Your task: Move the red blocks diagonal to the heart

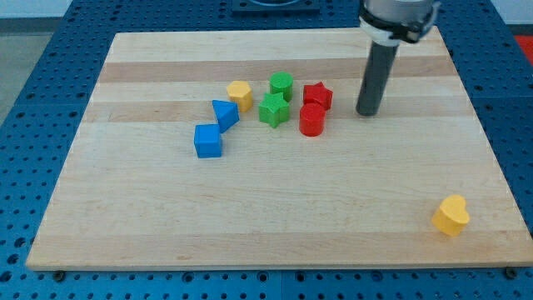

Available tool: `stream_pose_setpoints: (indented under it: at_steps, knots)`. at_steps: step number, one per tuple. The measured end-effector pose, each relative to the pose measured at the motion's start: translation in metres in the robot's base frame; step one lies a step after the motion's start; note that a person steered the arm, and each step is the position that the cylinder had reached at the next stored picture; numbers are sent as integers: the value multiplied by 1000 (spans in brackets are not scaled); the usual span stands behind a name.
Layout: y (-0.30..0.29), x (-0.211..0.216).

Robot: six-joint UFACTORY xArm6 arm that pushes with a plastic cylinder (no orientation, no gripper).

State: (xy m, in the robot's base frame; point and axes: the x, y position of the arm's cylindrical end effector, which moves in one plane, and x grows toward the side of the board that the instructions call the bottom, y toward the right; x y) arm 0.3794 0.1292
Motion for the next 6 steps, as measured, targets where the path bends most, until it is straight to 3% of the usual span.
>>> stream_pose_setpoints:
  at_steps: [2, 4, 6]
  knots:
    - [-36, -58]
    - [-89, -51]
    - [-89, -33]
